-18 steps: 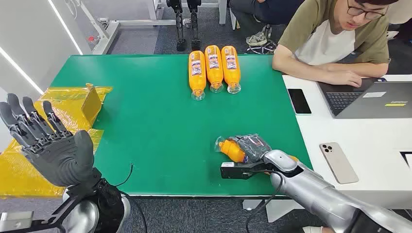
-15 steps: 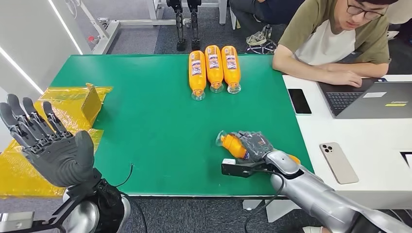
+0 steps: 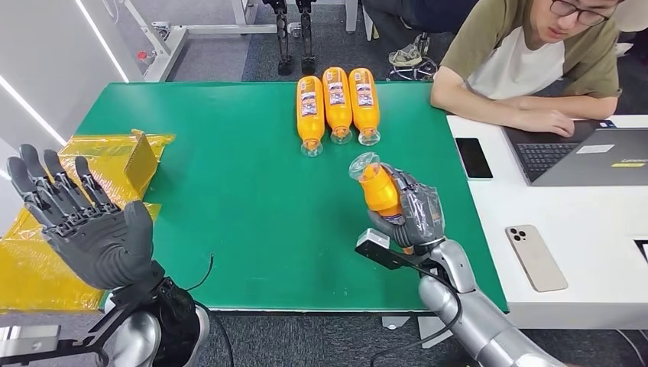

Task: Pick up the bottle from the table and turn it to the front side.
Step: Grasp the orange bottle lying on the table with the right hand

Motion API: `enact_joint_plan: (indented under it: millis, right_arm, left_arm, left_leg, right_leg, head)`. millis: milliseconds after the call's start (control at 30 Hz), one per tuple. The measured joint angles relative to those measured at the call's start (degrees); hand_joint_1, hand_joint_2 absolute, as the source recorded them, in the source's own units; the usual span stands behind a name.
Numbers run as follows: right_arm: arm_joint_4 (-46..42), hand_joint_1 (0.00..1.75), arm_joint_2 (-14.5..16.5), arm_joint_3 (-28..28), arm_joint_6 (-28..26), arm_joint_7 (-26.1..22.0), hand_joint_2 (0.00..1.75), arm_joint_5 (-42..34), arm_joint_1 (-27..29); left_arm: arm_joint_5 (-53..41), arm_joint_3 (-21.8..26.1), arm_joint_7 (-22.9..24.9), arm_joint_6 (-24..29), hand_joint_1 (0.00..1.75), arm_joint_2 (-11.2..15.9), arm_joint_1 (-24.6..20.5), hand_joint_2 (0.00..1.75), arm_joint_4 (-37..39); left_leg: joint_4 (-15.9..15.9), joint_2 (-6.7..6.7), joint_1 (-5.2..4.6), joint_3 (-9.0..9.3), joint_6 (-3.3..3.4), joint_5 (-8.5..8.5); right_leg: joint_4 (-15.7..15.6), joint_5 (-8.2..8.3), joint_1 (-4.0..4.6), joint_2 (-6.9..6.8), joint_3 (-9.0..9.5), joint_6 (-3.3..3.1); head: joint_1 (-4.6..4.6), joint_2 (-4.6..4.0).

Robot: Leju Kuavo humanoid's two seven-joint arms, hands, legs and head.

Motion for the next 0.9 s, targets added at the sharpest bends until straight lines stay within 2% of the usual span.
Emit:
enact_joint_plan:
  millis: [133, 233, 367, 500, 700, 900]
  right_arm:
    - [-2.84, 1.75, 1.58, -5.12, 0.00, -2.80, 1.75, 0.38, 2.15]
    - [-3.84, 1.75, 3.37, -8.40, 0.00, -7.43, 1.75, -0.14, 2.82]
    - [-4.30, 1.75, 6.15, -11.45, 0.00, -14.21, 1.75, -2.51, 2.88]
    - [-4.29, 1.75, 8.55, -11.75, 0.02, -18.15, 1.75, -4.86, 2.31]
    - [-3.78, 1.75, 10.89, -9.54, 0.04, -18.72, 1.75, -7.00, -0.66]
    - [-2.60, 1.75, 11.48, -6.67, 0.19, -18.48, 1.75, -9.05, -3.49]
  left_arm:
    - [0.24, -0.05, 0.00, -0.42, 0.00, -0.01, -0.43, 1.75, 0.86]
    - [1.16, -0.11, 0.00, -2.69, 0.00, -0.02, -0.76, 1.75, 2.42]
    - [3.42, -0.22, 0.07, -10.17, 0.00, -0.37, -2.12, 1.75, 7.24]
    - [3.84, -1.05, 0.48, -17.44, 0.00, -0.98, -4.63, 1.75, 14.24]
    - [2.61, -3.02, 1.62, -23.26, 0.00, -1.46, -7.67, 1.75, 21.76]
    - [2.37, -4.10, 1.75, -25.15, 0.00, -1.79, -9.07, 1.75, 25.39]
  left_leg:
    - [0.00, 0.02, 0.00, -0.09, 0.01, -0.01]
    - [-0.01, 0.04, 0.00, -0.11, 0.01, -0.01]
    - [-0.01, 0.07, 0.00, -0.11, 0.00, 0.00]
    - [0.00, 0.07, 0.00, -0.11, -0.01, 0.01]
    - [0.00, 0.08, 0.00, -0.12, -0.02, 0.02]
    - [-0.01, 0.06, 0.00, -0.17, -0.02, 0.01]
  right_leg:
    - [0.00, -0.01, 0.00, 0.00, -0.10, -0.01]
    - [0.00, -0.02, 0.00, 0.02, -0.13, -0.02]
    - [0.01, -0.01, 0.00, 0.03, -0.14, -0.02]
    - [0.06, -0.01, 0.00, 0.03, -0.14, -0.03]
    - [0.07, 0.00, -0.01, 0.06, -0.16, -0.03]
    - [0.07, -0.01, 0.00, 0.04, -0.19, -0.03]
  head:
    - [-0.01, 0.00]
    - [-0.01, 0.00]
    - [-0.01, 0.00]
    - [0.00, 0.00]
    - [0.00, 0.00]
    - [0.00, 0.00]
